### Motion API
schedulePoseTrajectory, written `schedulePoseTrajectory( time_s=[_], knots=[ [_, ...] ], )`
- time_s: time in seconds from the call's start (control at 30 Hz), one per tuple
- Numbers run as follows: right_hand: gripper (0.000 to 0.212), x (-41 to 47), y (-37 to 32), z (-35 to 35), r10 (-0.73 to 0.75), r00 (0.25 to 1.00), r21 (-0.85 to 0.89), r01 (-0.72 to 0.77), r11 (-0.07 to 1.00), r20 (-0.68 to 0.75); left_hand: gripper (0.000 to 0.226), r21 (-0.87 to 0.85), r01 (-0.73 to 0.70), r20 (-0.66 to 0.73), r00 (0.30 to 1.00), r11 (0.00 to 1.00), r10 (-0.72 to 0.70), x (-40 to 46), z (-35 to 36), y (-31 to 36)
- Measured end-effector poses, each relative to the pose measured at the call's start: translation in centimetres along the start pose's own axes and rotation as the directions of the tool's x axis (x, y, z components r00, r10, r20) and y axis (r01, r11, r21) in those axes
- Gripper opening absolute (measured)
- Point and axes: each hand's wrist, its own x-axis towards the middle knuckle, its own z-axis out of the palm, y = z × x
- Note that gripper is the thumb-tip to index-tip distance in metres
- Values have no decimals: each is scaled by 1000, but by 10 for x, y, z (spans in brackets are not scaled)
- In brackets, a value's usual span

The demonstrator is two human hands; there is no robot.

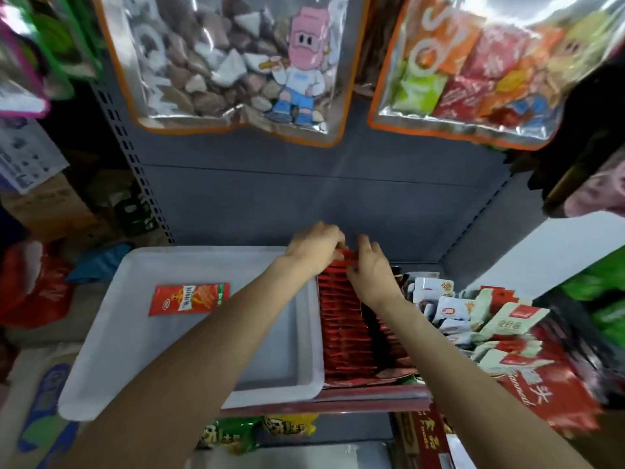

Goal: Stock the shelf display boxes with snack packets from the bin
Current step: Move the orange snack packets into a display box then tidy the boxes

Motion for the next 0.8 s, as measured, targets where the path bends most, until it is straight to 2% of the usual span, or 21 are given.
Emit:
schedulePoseTrajectory(
  time_s=[0.13, 0.27, 0.33, 0.4, 0.47, 0.6, 0.67, 0.73, 0.8],
  knots=[
    [31, 10, 8, 6, -50, 999, -118, 49, 992, -4, 28, -196, 77, 101, 993, 978, -58, 15, 12, -11],
    [30, 19, 10, 10, -46, 999, -149, 46, 988, 1, 40, -502, 194, 170, 978, 843, -124, 7, 19, -30],
    [30, 22, 7, 10, -52, 998, -209, 55, 976, 19, 35, -585, 195, 114, 981, 787, -158, -1, 21, -42],
    [29, 23, -1, 9, -87, 996, -259, 89, 962, 19, 28, -583, 174, 10, 978, 794, -207, -10, 21, -58],
    [28, 19, -15, 12, -141, 990, -220, 138, 966, 4, 24, -552, 191, -61, 961, 812, -268, -20, 22, -76],
    [33, 13, -46, 35, -295, 955, -187, 294, 937, 21, 16, -540, 346, -91, 882, 767, -463, -43, 31, -124],
    [37, 13, -62, 54, -297, 949, -140, 309, 941, 102, 19, -441, 456, -73, 840, 773, -537, -56, 34, -152],
    [43, 14, -75, 79, -219, 942, -67, 243, 968, 253, 23, -332, 549, -37, 805, 767, -592, -72, 34, -176],
    [50, 17, -86, 107, -148, 904, -31, 175, 984, 400, 20, -339, 621, -17, 747, 707, -665, -88, 32, -195]
  ],
)
